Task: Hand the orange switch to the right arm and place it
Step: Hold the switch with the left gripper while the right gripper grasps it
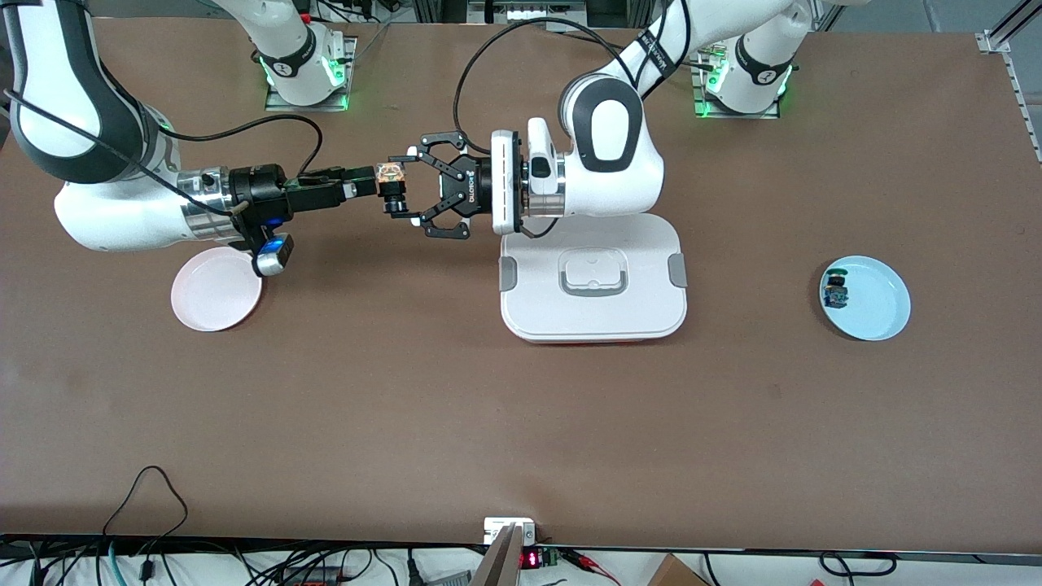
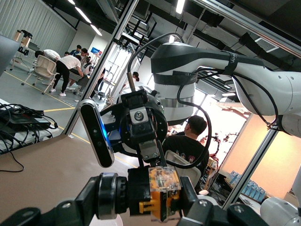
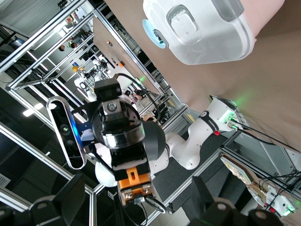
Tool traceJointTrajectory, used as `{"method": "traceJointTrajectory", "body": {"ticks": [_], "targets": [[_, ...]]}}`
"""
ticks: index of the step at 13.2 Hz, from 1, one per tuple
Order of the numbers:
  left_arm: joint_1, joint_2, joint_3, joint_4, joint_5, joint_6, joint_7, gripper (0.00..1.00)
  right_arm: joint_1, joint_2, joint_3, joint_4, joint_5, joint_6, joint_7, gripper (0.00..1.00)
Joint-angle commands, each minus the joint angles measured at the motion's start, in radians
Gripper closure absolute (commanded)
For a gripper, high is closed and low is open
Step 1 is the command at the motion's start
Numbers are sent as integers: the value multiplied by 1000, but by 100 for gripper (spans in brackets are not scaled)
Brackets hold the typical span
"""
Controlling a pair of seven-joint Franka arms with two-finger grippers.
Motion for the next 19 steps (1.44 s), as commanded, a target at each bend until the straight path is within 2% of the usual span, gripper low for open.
{"method": "traceJointTrajectory", "body": {"ticks": [1,10,11,12,13,14,15,17,19], "targets": [[0,-8,-4,4,-8,14,-4,100,9,-28,10,-32,22,29,13,0],[-8,-3,-4,7,-10,14,-4,100,34,-30,11,-36,22,75,13,0],[-8,-3,-4,7,-8,14,-4,100,34,-30,11,-37,22,71,9,5],[-8,-3,-4,7,-8,14,-4,100,34,-30,11,-37,22,66,4,18],[-8,-2,-2,7,-8,14,-4,100,34,-33,11,-37,22,62,0,60],[-8,0,-4,7,-8,15,-4,100,34,-34,11,-37,22,63,9,66],[-8,0,-2,7,-10,15,-4,100,34,-36,11,-37,24,62,6,86],[-8,0,-4,7,-10,15,-4,100,32,-43,11,-36,24,62,9,97],[-8,0,-2,7,-10,17,-4,99,31,-50,11,-34,24,55,7,97]]}}
